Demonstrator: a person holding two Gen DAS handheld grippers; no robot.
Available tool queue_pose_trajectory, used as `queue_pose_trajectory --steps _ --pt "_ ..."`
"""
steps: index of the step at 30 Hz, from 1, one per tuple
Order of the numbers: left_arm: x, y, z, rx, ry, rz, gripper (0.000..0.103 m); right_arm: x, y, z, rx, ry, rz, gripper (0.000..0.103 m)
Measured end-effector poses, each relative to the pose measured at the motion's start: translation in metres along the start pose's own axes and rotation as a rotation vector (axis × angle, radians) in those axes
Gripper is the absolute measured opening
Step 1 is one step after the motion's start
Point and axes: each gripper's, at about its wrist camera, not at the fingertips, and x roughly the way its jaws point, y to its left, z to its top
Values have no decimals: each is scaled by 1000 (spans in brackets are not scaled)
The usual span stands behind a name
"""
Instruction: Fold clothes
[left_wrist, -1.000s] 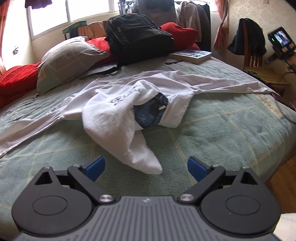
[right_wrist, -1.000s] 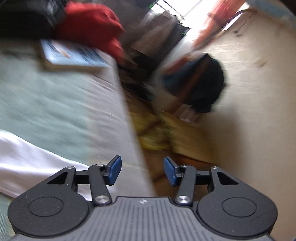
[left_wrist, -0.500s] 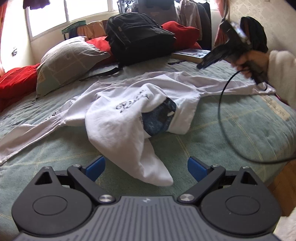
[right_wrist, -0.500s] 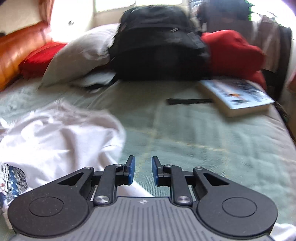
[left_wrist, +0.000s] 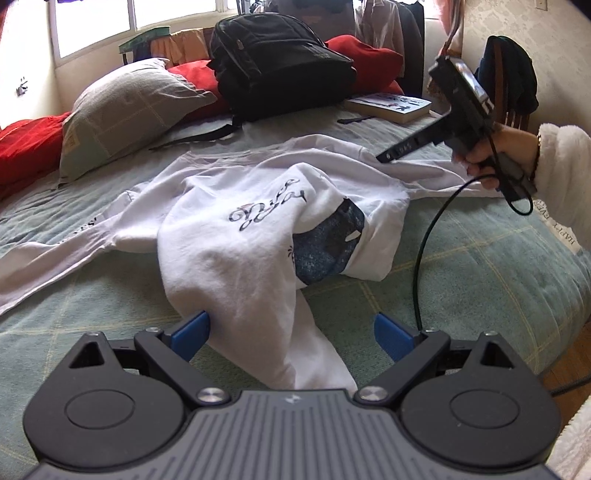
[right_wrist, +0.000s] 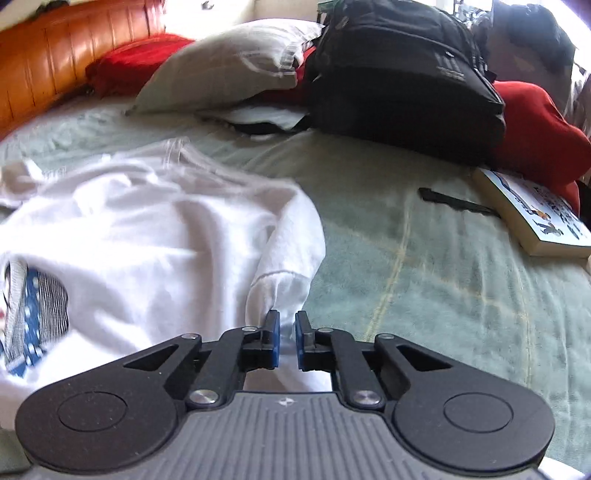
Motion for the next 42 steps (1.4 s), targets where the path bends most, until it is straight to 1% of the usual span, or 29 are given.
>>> queue_pose_trajectory --steps 4,6,8,11,13,14,15,17,18,19,20,21,22,26,28,31,33,36,42 --pt "3 2 0 -8 7 -4 96 11 -12 7 70 -11 20 20" --pt "5 2 0 -10 11 -5 96 23 -12 7 79 4 23 21" --pt "6 3 0 -13 15 -5 96 31 -8 4 73 6 7 21" --pt "8 4 0 -19 20 -5 96 30 -4 0 72 -14 -19 24" --pt "10 5 0 -19 22 -7 96 28 -3 -2 79 -19 -37 31" --pt "11 4 0 -18 22 -9 96 29 -2 -3 64 -20 -49 33" --pt "11 4 0 -17 23 -10 96 29 -1 -3 49 -20 -61 37" --pt "12 4 0 -18 24 -11 96 32 -5 0 71 2 -58 38" --pt "12 5 0 -20 24 -12 96 32 -4 1 88 7 -42 37" --pt "12 5 -1 -20 24 -13 96 31 -4 3 104 12 -27 24" --pt "11 5 -1 -21 25 -14 96 31 -3 4 118 17 -11 14" --pt "12 6 -1 -23 26 -13 96 31 1 2 105 20 9 6" --pt "13 7 -1 -26 28 -11 96 30 6 1 93 23 27 6" --pt "15 9 -1 -29 34 -3 96 28 9 8 79 19 -20 3" --pt "13 11 -2 -32 31 -5 96 24 7 16 54 -18 -90 3" --pt "12 15 -1 -40 26 2 96 22 -9 34 84 -57 -162 2" --pt "12 17 0 -45 23 7 96 25 -19 47 82 -67 -219 2" --pt "11 22 2 -54 12 10 96 35 -35 59 106 -59 -249 2" --pt "12 30 3 -77 11 17 96 70 -58 59 143 28 -320 2"
